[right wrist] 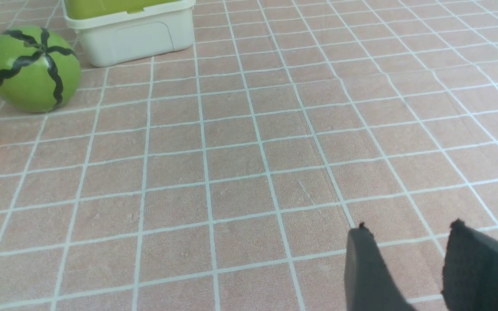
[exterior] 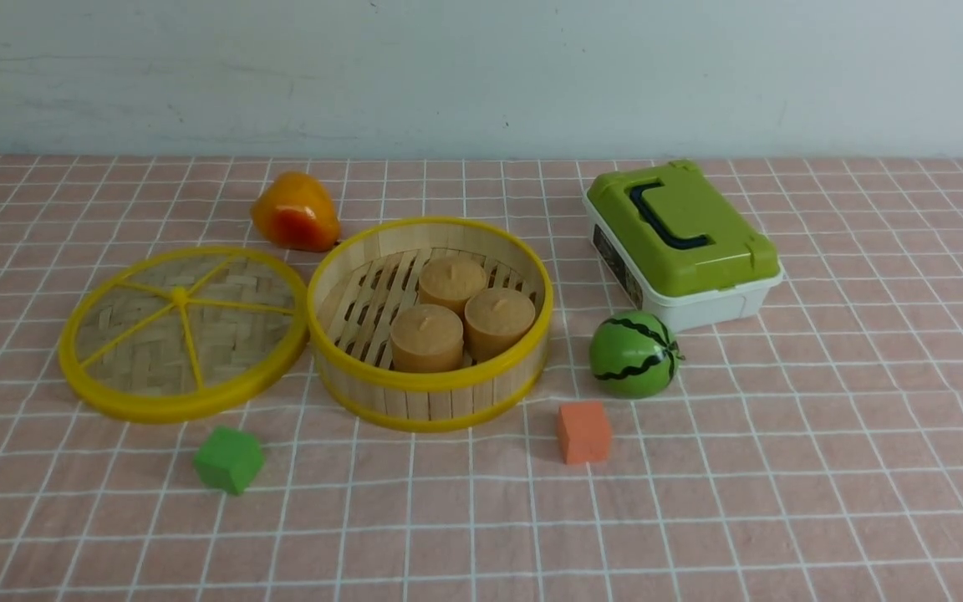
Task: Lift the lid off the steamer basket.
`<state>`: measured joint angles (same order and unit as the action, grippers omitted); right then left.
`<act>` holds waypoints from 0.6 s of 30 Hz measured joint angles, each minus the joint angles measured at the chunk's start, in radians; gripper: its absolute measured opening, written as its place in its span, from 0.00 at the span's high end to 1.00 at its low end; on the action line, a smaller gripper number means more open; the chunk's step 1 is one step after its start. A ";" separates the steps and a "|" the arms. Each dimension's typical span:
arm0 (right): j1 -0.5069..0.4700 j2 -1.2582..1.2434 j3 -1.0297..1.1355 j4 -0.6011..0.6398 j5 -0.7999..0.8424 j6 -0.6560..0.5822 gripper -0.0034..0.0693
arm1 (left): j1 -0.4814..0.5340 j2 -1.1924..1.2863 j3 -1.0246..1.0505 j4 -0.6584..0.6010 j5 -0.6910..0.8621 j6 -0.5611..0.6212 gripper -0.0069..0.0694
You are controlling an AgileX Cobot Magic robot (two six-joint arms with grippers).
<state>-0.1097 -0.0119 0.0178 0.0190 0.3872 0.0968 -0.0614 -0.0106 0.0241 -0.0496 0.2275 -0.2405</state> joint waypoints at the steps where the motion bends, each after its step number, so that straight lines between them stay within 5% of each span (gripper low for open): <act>1: 0.000 0.000 0.000 0.000 0.000 0.000 0.62 | 0.000 0.000 0.002 0.000 0.028 -0.013 0.93; 18: 0.000 0.000 0.000 0.000 0.000 0.000 0.62 | 0.000 0.000 0.005 -0.001 0.157 -0.055 0.92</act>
<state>-0.1097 -0.0119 0.0178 0.0190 0.3872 0.0968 -0.0614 -0.0106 0.0294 -0.0507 0.3843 -0.2959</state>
